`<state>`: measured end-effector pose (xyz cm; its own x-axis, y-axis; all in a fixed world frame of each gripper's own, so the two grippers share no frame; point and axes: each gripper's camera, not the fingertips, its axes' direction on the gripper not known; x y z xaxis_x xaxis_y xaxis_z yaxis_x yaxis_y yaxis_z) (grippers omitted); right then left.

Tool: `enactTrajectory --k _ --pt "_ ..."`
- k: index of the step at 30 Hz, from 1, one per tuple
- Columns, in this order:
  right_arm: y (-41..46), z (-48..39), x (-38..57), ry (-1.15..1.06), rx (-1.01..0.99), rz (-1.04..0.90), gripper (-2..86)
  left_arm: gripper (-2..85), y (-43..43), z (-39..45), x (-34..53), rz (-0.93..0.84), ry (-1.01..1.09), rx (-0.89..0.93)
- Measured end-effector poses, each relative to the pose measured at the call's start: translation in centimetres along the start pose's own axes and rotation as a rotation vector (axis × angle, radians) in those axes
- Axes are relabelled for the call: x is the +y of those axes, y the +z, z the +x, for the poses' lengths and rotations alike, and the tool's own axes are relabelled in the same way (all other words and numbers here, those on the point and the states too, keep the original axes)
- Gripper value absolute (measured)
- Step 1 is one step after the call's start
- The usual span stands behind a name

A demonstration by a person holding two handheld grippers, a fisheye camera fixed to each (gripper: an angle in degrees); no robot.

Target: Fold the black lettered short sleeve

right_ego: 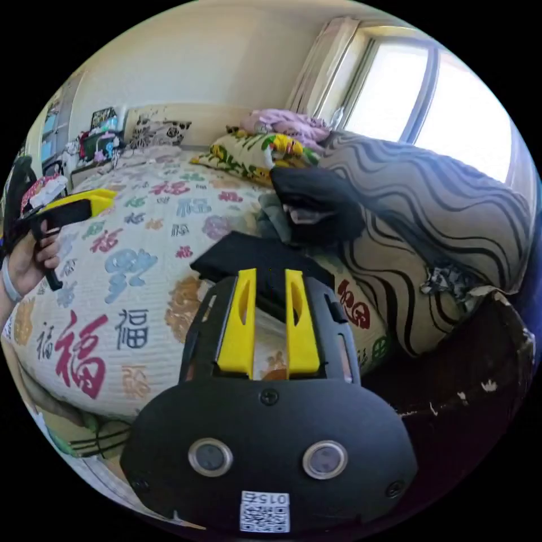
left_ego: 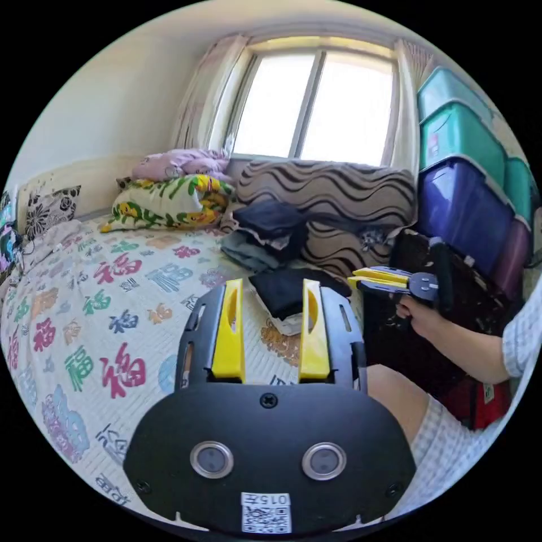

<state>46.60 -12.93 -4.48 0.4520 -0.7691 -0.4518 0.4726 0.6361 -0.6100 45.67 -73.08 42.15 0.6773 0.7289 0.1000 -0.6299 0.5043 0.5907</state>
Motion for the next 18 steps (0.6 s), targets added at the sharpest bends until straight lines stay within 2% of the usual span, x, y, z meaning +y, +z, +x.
enactTrajectory --k 5,7,9,12,14,18 --pt "4.0 3.0 -0.4 -0.045 -0.039 -0.162 11.3 13.2 17.3 0.9 0.3 -0.233 -0.109 0.048" --pt "5.0 3.3 -0.8 -0.076 -0.065 -0.226 9.6 11.8 22.0 0.5 0.8 -0.290 -0.191 0.083" --pt "5.0 3.7 -1.3 -0.108 -0.150 -0.266 4.0 8.4 27.0 -0.6 1.6 -0.354 -0.351 0.145" --pt "3.2 4.3 -1.9 -0.095 -0.179 -0.254 0.1 1.8 30.1 -2.1 2.8 -0.379 -0.500 0.193" --pt "1.2 4.9 -2.4 -0.069 -0.208 -0.222 -0.6 0.7 30.1 -2.6 2.8 -0.329 -0.538 0.248" --pt "-6.5 6.1 -4.3 -0.039 -0.318 -0.062 -1.0 -0.1 26.3 -1.5 0.6 -0.213 -0.419 0.271"
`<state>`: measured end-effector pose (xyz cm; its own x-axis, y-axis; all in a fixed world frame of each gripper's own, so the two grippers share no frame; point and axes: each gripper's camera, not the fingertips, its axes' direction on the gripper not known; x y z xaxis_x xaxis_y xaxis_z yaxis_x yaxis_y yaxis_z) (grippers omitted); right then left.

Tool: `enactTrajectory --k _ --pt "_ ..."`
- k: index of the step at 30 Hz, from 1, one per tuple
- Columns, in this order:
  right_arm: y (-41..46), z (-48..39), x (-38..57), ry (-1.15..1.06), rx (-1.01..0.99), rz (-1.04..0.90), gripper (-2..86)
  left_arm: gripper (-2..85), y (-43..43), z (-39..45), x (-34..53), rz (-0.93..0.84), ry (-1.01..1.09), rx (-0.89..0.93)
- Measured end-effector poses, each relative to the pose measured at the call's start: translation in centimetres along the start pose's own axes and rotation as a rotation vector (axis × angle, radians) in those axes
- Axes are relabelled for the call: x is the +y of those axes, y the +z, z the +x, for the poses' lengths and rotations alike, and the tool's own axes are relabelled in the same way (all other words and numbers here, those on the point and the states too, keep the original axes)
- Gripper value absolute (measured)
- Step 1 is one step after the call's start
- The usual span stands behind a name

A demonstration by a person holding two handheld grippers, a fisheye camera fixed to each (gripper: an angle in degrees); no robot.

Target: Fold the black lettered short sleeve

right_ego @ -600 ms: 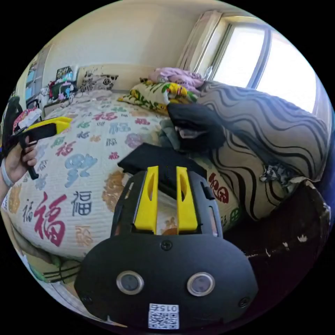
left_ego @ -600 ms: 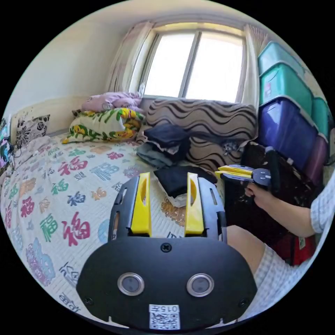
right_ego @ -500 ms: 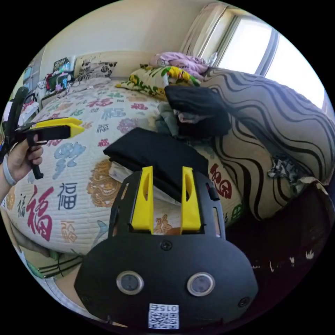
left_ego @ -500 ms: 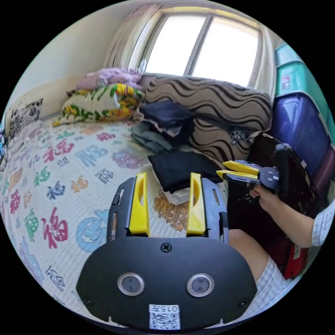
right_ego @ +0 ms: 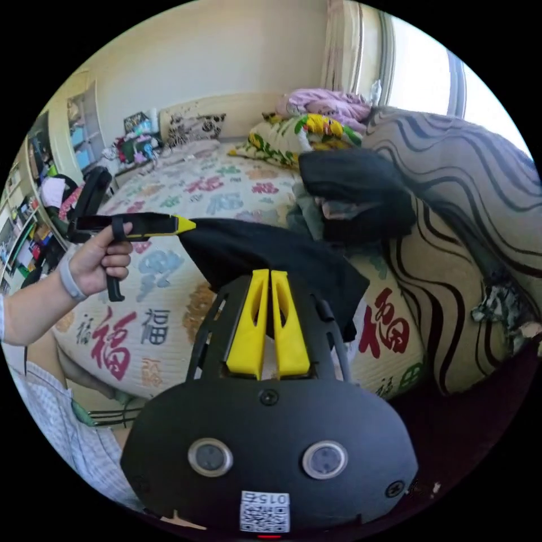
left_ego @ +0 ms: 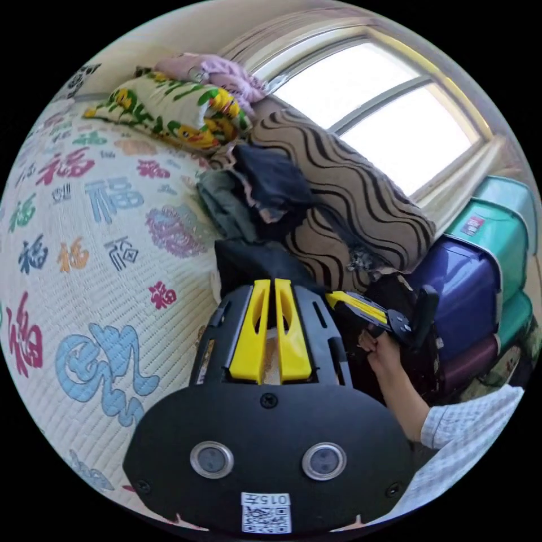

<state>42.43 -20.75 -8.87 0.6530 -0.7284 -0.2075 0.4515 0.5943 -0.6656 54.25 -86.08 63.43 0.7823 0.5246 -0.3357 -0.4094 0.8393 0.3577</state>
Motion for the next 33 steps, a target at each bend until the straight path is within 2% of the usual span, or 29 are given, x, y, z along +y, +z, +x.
enactTrajectory --k 4,12,15,17,22,25,27,29,33 --pt "-8.6 -3.5 -1.8 -0.097 -0.043 0.153 -1.0 -0.2 -6.4 3.5 0.9 0.086 0.135 0.035" --pt "-23.0 -14.4 -5.9 -0.301 -0.213 0.399 -1.0 0.6 -23.9 11.6 4.8 0.275 0.441 -0.149" --pt "-25.1 -17.4 -6.9 -0.331 -0.306 0.437 -1.0 2.0 -28.1 12.3 6.6 0.323 0.450 -0.211" --pt "-25.2 -19.3 -7.2 -0.338 -0.299 0.429 -1.0 3.5 -29.8 11.8 8.4 0.331 0.438 -0.263" --pt "-19.3 -23.5 -6.4 -0.371 -0.223 0.250 -1.0 6.5 -31.6 6.8 16.2 0.357 0.331 -0.500" --pt "-9.9 -23.8 -6.3 -0.321 -0.169 -0.012 -0.9 9.4 -29.6 2.3 21.4 0.250 0.222 -0.597" --pt "-4.0 -22.9 -5.0 -0.233 -0.168 -0.198 -1.0 12.2 -26.7 -1.0 25.2 0.107 0.140 -0.685" --pt "-2.0 -23.0 -3.1 -0.200 -0.181 -0.238 -1.0 13.0 -24.1 -2.7 27.6 0.006 0.111 -0.735" --pt "-0.6 -24.8 1.3 -0.251 -0.323 -0.285 -1.0 13.5 -16.7 -5.3 30.0 -0.263 0.121 -0.720"
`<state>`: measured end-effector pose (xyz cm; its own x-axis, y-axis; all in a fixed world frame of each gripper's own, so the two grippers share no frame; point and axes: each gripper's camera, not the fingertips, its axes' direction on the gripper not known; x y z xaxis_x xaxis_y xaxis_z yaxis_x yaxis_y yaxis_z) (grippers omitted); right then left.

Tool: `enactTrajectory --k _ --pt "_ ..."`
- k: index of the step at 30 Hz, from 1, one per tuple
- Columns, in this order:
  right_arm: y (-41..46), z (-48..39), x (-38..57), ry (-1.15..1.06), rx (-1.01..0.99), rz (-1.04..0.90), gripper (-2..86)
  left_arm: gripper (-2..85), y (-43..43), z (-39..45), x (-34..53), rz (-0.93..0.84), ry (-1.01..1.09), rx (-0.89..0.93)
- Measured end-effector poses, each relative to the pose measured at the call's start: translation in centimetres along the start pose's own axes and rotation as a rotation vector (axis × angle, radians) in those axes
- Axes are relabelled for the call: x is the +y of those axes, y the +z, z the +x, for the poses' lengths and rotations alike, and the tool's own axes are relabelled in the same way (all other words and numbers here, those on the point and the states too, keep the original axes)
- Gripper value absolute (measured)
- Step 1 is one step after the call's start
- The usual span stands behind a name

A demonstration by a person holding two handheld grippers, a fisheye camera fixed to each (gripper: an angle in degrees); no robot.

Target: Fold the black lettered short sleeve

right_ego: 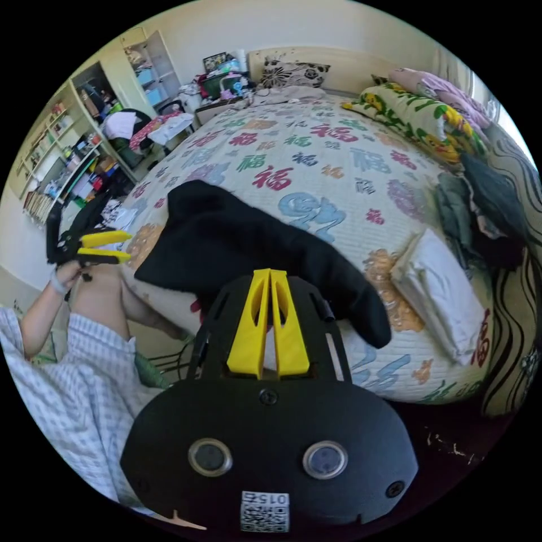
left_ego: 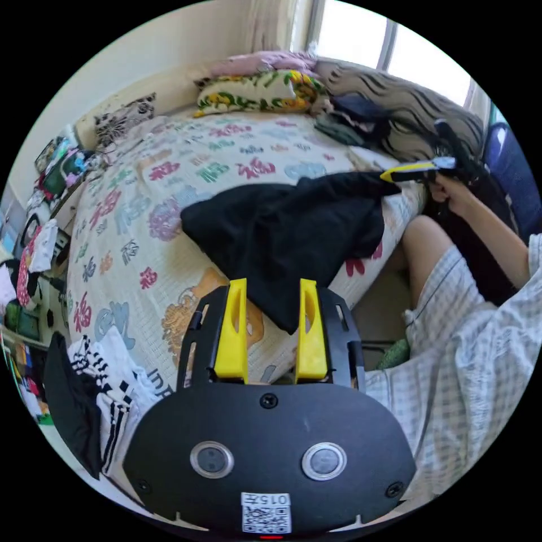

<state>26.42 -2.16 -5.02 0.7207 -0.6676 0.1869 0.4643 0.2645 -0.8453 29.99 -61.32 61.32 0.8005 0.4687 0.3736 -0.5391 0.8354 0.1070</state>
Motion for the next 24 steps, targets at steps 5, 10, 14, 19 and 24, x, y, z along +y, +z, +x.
enactTrajectory --k 5,10,14,19,24 --pt "1.8 -2.8 2.4 -0.060 -0.061 -0.069 -1.0 13.2 8.8 7.1 -1.6 -0.317 0.317 -0.044" --pt "1.7 -3.1 3.4 -0.026 -0.152 -0.039 -0.9 2.4 10.3 10.1 -2.0 -0.361 0.526 -0.170" --pt "2.1 -2.9 2.8 -0.049 -0.181 -0.028 -0.5 1.5 2.5 3.6 -8.6 -0.086 0.371 -0.248" --pt "3.3 -5.6 -0.4 -0.164 -0.035 -0.017 3.3 3.3 -3.7 -4.5 -17.3 0.178 0.015 -0.478" --pt "7.3 -8.1 -4.1 -0.280 -0.092 -0.163 10.5 5.5 -3.0 -4.9 -15.5 0.183 0.024 -0.279"
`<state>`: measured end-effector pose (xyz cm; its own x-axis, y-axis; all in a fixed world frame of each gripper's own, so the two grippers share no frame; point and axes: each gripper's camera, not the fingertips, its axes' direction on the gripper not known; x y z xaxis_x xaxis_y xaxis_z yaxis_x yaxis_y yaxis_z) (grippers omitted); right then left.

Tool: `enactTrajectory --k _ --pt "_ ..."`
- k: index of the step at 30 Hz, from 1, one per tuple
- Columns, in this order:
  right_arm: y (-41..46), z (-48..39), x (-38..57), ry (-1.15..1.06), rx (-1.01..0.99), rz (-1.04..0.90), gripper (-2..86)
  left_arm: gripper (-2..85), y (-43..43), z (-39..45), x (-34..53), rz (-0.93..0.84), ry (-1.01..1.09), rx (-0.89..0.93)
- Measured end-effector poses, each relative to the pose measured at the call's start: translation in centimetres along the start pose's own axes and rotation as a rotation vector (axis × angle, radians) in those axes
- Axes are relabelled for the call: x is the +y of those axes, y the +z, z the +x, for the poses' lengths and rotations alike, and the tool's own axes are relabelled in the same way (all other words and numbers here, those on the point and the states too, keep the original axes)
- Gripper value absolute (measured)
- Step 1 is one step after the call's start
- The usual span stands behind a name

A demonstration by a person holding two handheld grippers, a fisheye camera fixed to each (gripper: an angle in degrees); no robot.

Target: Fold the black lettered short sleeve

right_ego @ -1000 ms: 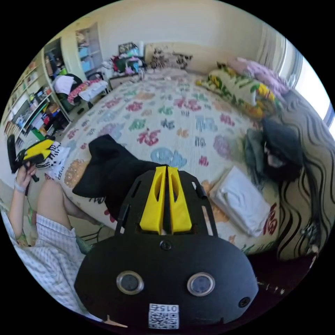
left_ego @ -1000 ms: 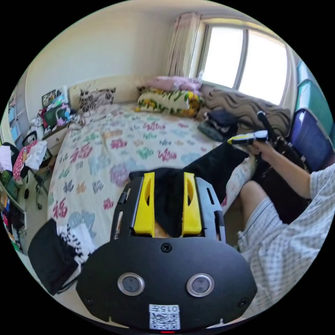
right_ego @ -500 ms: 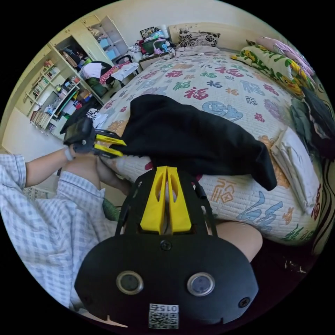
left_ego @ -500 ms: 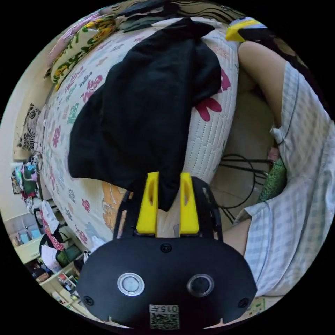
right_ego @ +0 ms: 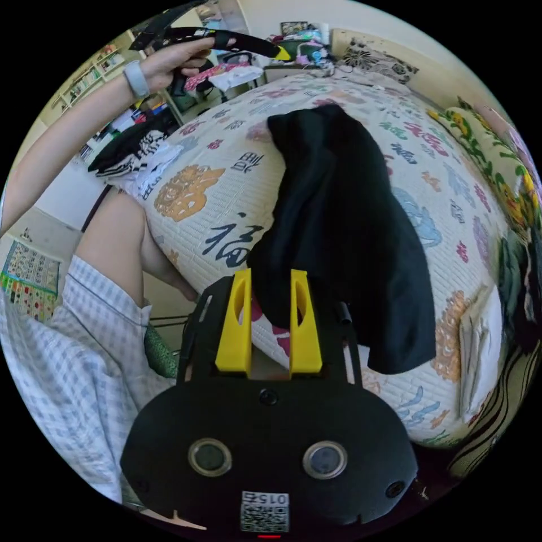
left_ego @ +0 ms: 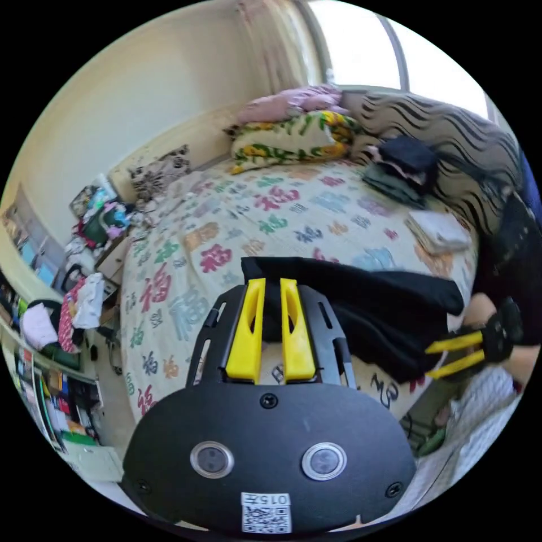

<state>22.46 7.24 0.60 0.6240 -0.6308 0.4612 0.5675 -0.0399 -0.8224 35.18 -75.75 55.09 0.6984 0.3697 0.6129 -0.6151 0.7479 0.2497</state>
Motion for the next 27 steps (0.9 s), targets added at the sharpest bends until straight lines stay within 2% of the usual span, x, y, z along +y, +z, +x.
enactTrajectory --k 2,6,8,10,15,17,20,24,27 --pt "1.3 -0.7 -0.9 -0.052 -0.023 -0.033 10.7 6.3 1.3 1.8 2.7 -0.084 0.094 0.075" --pt "4.0 -3.0 -2.0 -0.236 0.181 -0.135 9.1 7.1 3.3 5.3 9.6 -0.224 0.213 0.183" --pt "3.2 -3.0 -2.2 -0.267 0.191 -0.137 1.9 7.2 3.2 5.6 11.7 -0.255 0.190 0.228" --pt "0.7 -1.8 -2.1 -0.218 0.170 -0.091 0.6 7.4 2.4 5.2 13.1 -0.254 0.137 0.277" --pt "-11.5 9.5 2.4 0.191 -0.308 0.213 -0.4 9.6 -3.6 4.3 13.9 -0.127 0.123 0.335" --pt "-14.5 12.9 4.5 0.310 -0.354 0.298 -0.4 11.0 -5.6 4.4 13.5 -0.072 0.137 0.325" --pt "-17.3 15.9 6.4 0.400 -0.292 0.344 -0.4 11.7 -8.1 5.9 12.7 0.000 0.193 0.314" --pt "-18.7 17.3 6.6 0.455 -0.388 0.434 -0.3 11.7 -9.5 10.9 12.6 -0.005 0.390 0.277" --pt "-19.4 17.3 6.3 0.462 -0.417 0.448 -0.2 11.0 -11.0 13.8 13.0 0.042 0.455 0.287"
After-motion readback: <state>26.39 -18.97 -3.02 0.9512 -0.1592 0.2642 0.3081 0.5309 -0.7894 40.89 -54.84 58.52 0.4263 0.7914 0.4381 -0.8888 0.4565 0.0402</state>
